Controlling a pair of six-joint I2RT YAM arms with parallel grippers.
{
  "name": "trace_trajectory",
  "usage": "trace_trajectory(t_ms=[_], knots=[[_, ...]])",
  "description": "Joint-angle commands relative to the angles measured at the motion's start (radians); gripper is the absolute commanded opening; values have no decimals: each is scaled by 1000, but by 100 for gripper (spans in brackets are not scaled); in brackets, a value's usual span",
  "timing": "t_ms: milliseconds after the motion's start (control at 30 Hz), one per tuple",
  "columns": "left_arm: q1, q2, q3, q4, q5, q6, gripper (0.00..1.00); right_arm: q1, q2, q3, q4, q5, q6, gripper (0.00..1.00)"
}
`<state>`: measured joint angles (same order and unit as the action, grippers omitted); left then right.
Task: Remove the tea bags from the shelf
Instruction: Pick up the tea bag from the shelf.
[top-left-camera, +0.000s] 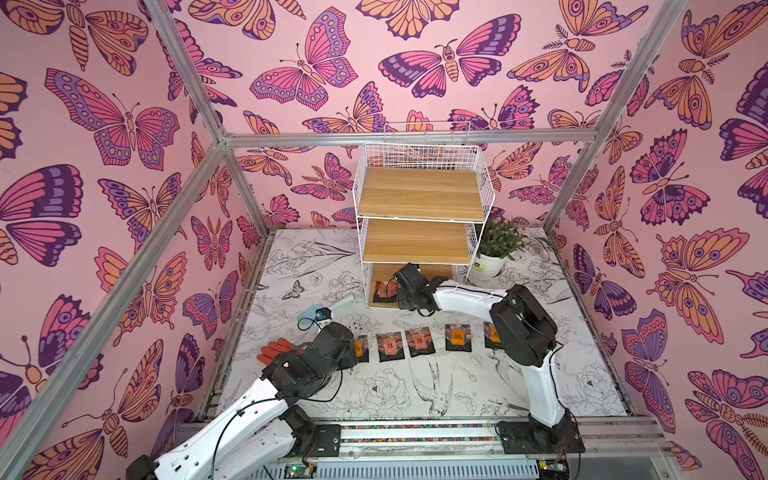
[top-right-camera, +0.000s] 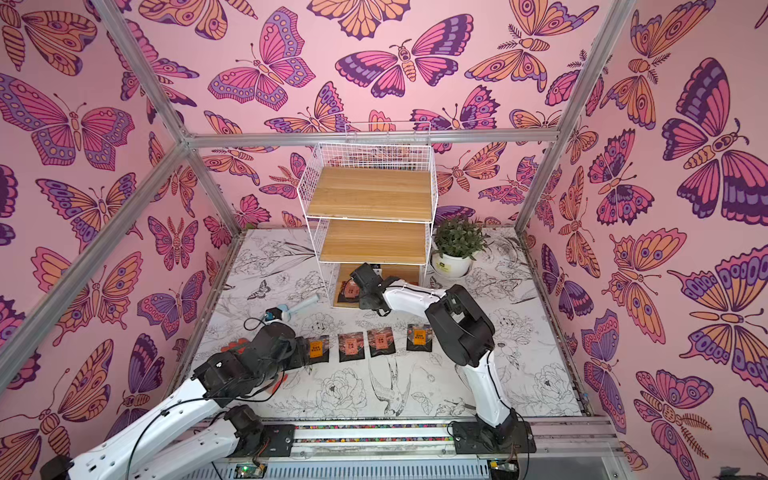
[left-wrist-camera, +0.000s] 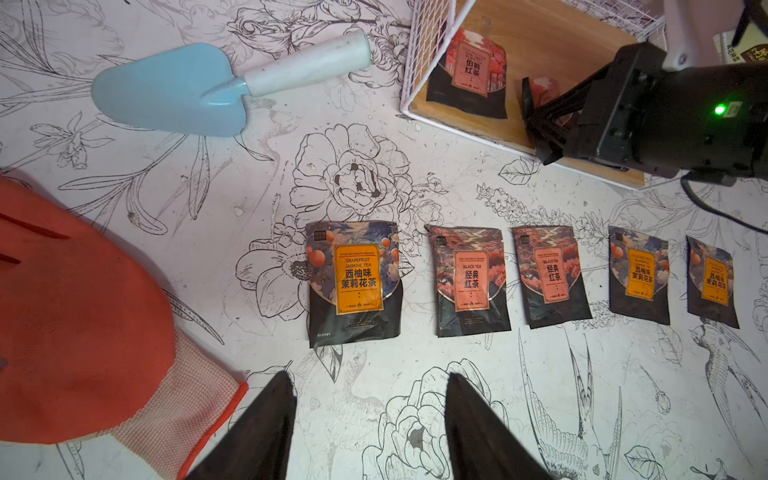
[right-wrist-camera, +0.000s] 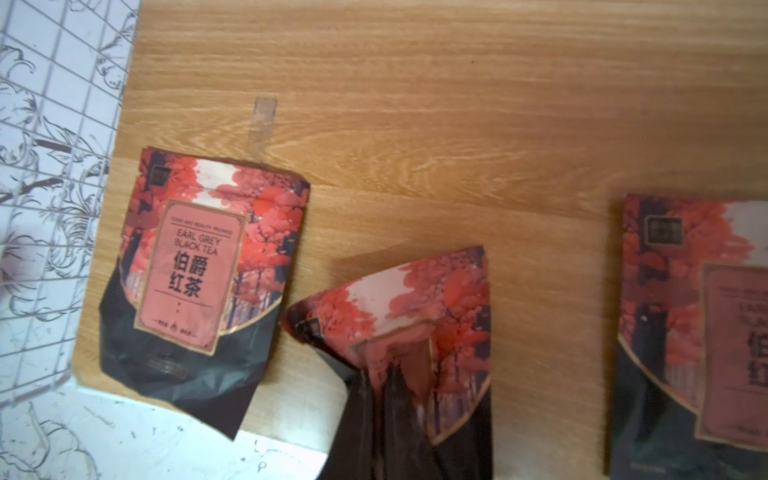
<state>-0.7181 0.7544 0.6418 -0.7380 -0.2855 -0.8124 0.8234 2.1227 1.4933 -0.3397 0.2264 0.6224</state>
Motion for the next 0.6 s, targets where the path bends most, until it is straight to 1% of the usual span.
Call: trace_trajectory(t_ms=[0, 200, 333, 500, 567], knots=[[9, -2, -2, -20, -17, 14, 61, 1, 38, -28, -157, -78, -21, 0], [9, -17, -2, -20, -15, 19, 61, 36, -26, -31, -174, -23, -51, 0], [8, -21, -2, -20, -11, 19, 61, 43, -64, -41, -186, -27, -38, 0], [8, -21, -7, -15, -17, 21, 61, 68, -146, -104, -191, -24, -19, 0], [7, -15, -2, -10, -11, 29, 61, 87, -202, -129, -213, -5, -10, 0]])
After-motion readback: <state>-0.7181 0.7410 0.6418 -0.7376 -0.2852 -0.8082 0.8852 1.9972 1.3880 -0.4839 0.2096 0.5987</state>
